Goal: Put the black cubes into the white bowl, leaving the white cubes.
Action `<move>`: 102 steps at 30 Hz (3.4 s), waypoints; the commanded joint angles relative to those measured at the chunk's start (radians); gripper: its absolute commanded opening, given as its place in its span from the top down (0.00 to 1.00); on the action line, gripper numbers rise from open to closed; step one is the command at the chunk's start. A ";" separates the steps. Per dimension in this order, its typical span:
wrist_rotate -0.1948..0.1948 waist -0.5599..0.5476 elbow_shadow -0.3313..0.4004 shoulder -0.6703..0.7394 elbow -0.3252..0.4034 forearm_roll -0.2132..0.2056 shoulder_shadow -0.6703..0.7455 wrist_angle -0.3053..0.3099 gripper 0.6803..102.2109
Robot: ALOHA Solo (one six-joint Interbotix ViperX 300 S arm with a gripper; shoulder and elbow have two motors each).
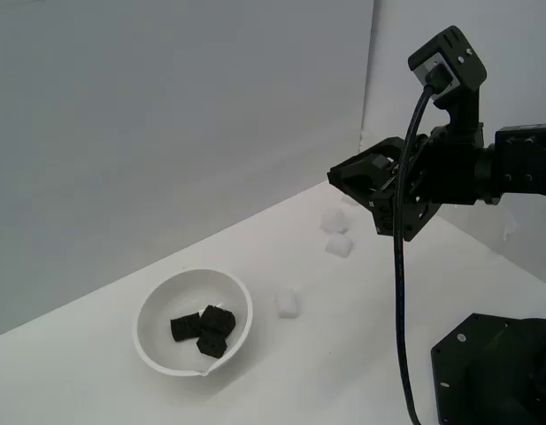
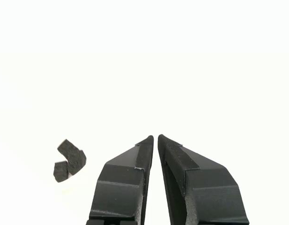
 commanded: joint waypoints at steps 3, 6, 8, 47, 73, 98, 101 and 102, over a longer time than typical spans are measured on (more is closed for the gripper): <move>0.008 -0.014 0.017 0.049 0.017 0.005 0.052 0.011 0.98; 0.008 -0.014 0.032 0.069 0.031 0.028 0.072 0.009 0.98; 0.008 -0.014 0.041 0.087 0.041 0.034 0.091 0.009 0.98; 0.008 0.199 0.196 0.735 0.195 0.038 0.741 0.051 0.97; 0.008 0.273 0.212 0.884 0.209 0.038 0.887 0.087 0.98; 0.008 0.272 0.212 0.884 0.210 0.038 0.888 0.089 0.98; 0.008 0.270 0.212 0.884 0.210 0.038 0.888 0.089 0.98; 0.008 0.272 0.212 0.884 0.210 0.038 0.888 0.089 0.98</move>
